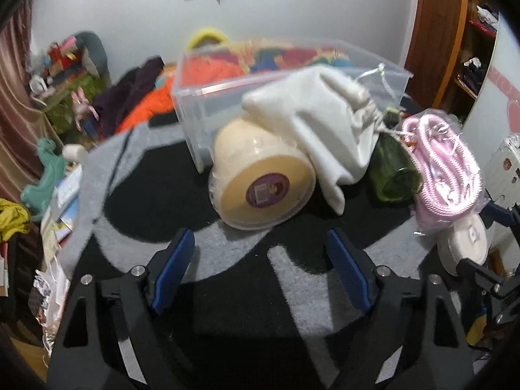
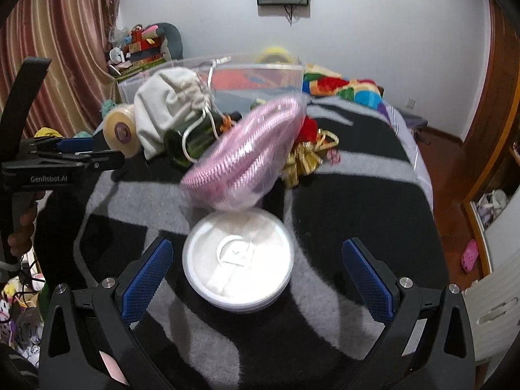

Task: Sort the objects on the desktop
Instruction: 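Grasp the beige purple-label tub with the left tool while the right grasps the white tub, then carry both tubs into the clear plastic box and open both tools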

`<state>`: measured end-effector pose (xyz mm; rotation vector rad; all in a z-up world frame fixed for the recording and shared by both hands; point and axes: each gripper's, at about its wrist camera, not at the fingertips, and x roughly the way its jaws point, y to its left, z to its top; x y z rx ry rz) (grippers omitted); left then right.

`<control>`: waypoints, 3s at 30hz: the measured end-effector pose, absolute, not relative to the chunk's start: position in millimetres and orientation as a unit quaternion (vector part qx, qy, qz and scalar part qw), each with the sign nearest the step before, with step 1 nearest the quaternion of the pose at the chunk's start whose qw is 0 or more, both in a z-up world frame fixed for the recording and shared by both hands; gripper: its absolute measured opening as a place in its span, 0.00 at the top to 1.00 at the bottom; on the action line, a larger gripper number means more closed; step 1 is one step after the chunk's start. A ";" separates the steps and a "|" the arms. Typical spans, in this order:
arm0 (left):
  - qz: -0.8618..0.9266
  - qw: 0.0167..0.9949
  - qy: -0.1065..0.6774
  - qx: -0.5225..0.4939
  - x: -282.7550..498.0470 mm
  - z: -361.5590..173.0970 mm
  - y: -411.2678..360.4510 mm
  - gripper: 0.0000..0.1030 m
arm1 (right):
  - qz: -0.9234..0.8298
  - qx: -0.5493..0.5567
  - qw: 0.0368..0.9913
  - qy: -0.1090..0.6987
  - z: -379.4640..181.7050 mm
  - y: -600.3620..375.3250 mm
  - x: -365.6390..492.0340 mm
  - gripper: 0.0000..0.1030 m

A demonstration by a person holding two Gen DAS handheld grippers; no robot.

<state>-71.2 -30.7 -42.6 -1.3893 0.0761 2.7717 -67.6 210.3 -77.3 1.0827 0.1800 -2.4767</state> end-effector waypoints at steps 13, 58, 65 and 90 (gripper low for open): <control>0.879 -0.001 0.017 -0.476 -108.9 -48.4 -35.1 0.18 | -0.882 0.400 0.244 0.061 -92.5 203.6 -64.8 0.06; 0.929 -0.013 -0.017 -0.371 -45.2 11.9 -54.5 0.34 | -0.909 0.311 0.271 0.052 -3.1 230.9 -78.7 0.40; 0.932 0.002 -0.017 -0.362 -52.3 32.8 -56.0 0.34 | -0.907 0.299 0.290 0.058 13.0 216.5 -114.1 0.40; 0.921 0.039 -0.032 -0.387 -177.2 71.6 -73.0 0.34 | -0.888 0.318 0.321 0.087 31.9 159.5 -243.3 0.40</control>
